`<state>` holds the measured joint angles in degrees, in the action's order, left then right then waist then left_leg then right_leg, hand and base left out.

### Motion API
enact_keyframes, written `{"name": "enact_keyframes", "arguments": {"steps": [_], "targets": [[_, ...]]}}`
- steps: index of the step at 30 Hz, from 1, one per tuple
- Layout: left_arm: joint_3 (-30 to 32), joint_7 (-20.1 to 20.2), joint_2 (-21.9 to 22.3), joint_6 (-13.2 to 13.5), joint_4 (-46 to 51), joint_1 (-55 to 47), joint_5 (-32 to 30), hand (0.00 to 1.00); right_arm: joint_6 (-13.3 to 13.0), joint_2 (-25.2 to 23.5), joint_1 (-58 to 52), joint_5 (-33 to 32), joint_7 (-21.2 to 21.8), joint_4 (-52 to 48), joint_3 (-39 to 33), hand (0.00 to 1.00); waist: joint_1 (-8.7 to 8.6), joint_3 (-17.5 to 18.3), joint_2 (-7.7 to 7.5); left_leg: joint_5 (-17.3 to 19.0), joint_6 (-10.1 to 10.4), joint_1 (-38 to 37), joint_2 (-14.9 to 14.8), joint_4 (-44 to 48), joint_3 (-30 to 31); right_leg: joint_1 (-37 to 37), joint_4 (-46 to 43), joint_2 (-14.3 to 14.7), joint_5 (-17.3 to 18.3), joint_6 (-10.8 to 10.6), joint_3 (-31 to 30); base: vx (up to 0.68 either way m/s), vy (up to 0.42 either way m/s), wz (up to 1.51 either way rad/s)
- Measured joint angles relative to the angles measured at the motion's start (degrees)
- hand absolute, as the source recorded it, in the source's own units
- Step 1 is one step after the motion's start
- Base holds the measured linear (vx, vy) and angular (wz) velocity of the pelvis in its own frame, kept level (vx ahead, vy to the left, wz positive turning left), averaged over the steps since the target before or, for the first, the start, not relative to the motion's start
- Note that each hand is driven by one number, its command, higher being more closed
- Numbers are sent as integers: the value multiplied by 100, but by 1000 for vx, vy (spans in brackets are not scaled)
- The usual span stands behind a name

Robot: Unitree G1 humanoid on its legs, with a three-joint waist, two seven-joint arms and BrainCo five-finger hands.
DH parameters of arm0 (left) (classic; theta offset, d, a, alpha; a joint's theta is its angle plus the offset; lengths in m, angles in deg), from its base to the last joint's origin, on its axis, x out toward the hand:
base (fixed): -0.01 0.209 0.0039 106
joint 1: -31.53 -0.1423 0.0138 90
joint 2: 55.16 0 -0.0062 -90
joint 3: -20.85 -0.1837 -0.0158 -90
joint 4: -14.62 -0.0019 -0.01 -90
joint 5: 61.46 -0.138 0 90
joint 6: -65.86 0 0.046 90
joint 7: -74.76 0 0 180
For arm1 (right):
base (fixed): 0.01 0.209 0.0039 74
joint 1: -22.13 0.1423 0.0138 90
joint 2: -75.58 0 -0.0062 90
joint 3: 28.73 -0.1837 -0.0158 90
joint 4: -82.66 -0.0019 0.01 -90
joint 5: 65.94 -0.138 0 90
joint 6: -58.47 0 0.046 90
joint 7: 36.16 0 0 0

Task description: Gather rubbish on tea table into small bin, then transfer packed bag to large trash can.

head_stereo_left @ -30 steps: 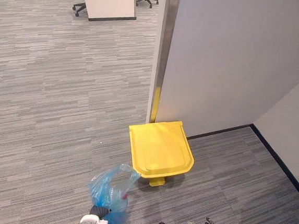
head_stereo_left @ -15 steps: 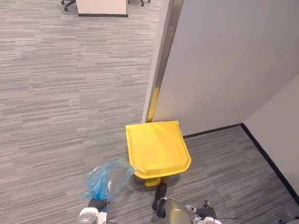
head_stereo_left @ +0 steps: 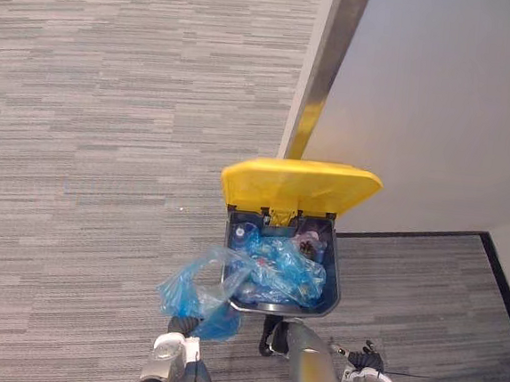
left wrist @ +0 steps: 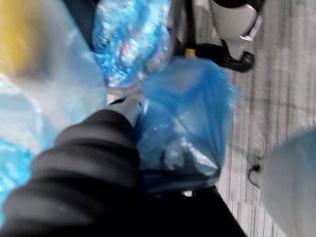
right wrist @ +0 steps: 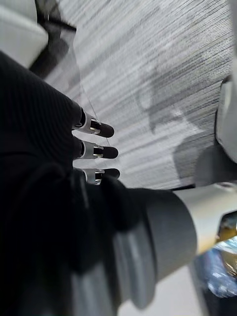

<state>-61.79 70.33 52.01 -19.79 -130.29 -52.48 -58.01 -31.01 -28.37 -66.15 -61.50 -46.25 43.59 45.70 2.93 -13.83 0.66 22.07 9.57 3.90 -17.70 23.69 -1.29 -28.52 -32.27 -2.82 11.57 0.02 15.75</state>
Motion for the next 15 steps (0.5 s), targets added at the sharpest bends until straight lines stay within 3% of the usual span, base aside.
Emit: {"name": "enact_keyframes", "arguments": {"steps": [2, 8, 12, 15], "targets": [[-54, 0, -26, 2, 109, -7, 3, 100, 0, 30, 128, 12, 7, -35, 536, 0, 8, 138, 2, -167, 264, 4, -35, -288, -1, -18, 105, -5, -16, 19, 87, 20, -18, 21], [-389, -18, -391, 31, 382, -85, 11, 100, -37, -12, 961, 63, 50, -778, 1826, 0, 81, 322, -67, -334, 101, 520, 15, -363, 34, -249, 478, -9, -350, 6, 153, -22, 25, 13], [-564, -114, -643, 66, 596, -104, 143, 100, -114, 197, 2118, 53, 28, -958, 2109, 0, 154, 287, -159, -535, 2, 601, 113, -518, 113, -282, 638, -61, -531, -68, 147, -41, 5, 8], [-675, -195, -748, 260, 714, -74, 401, 100, -100, 495, 2911, -7, -7, -818, 2152, 0, 215, 249, -268, -594, 41, 607, 137, -759, 150, -362, 738, -47, -617, -130, 137, -65, -25, 0]]}}
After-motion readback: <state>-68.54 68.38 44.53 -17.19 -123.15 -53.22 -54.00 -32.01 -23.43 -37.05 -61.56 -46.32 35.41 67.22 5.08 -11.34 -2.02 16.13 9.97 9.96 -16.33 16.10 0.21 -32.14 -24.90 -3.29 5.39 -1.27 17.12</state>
